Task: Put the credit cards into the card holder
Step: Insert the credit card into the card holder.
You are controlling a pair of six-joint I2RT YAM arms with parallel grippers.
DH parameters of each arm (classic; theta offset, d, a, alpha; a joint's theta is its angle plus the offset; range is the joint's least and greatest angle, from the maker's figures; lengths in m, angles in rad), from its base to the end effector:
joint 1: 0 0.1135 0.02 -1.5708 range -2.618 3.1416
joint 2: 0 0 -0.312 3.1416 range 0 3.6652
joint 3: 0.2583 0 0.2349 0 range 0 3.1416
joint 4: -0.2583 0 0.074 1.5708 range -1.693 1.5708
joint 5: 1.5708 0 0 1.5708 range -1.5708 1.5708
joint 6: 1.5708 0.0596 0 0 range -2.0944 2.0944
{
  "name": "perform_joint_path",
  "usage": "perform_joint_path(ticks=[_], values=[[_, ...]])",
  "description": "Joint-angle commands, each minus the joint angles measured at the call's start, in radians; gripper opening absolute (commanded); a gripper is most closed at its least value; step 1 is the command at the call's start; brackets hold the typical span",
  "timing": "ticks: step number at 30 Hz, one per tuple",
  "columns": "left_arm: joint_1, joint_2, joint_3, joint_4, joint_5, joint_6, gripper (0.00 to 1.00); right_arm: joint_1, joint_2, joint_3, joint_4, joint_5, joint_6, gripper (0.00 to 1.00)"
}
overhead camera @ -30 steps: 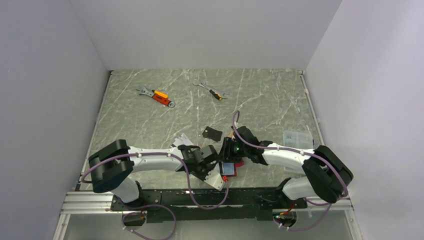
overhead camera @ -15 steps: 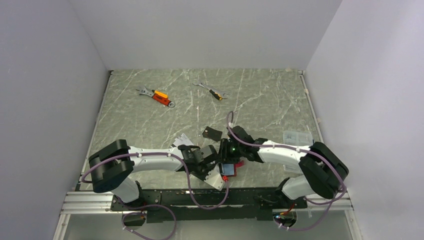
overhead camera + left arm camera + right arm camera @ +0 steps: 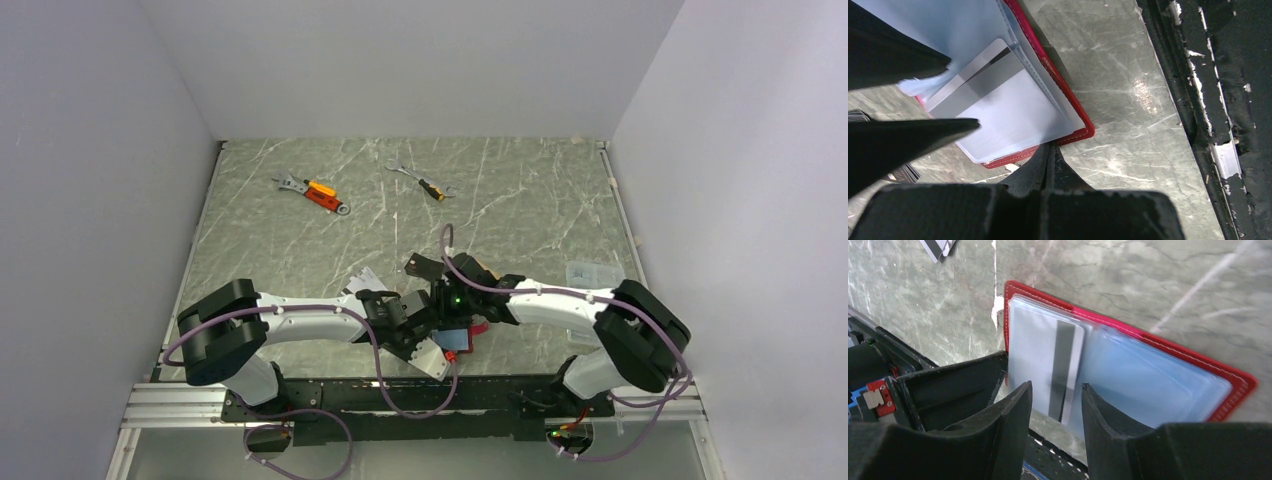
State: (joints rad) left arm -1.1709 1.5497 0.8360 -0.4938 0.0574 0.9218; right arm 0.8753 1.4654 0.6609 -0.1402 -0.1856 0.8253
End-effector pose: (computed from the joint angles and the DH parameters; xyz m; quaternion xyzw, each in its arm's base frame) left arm 0.1027 -0.2517 0.1973 0.8536 0.4878 -0.0504 0.1757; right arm 0.1617 0.2109 0.1943 -0.0522 0.9463 0.2886 0.1361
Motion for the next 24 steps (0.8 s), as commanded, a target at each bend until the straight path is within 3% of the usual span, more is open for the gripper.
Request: perform_joint_path(ticks=[1,9,14,24], values=[[0.005,-0.004,-0.017,0.032,0.000,0.003,0.00,-0.032,-0.090,-0.025,-0.084,0.024,-0.021,0.42],[0.005,-0.008,-0.012,0.030,-0.004,0.000,0.00,-0.018,-0.004,-0.004,-0.043,0.018,-0.006,0.08],[0.005,-0.007,-0.017,0.037,-0.002,0.003,0.00,-0.002,0.032,0.008,0.010,-0.005,0.005,0.04],[0.007,-0.013,-0.013,0.036,-0.012,0.009,0.00,0.037,0.047,0.082,-0.039,0.006,-0.015,0.01]])
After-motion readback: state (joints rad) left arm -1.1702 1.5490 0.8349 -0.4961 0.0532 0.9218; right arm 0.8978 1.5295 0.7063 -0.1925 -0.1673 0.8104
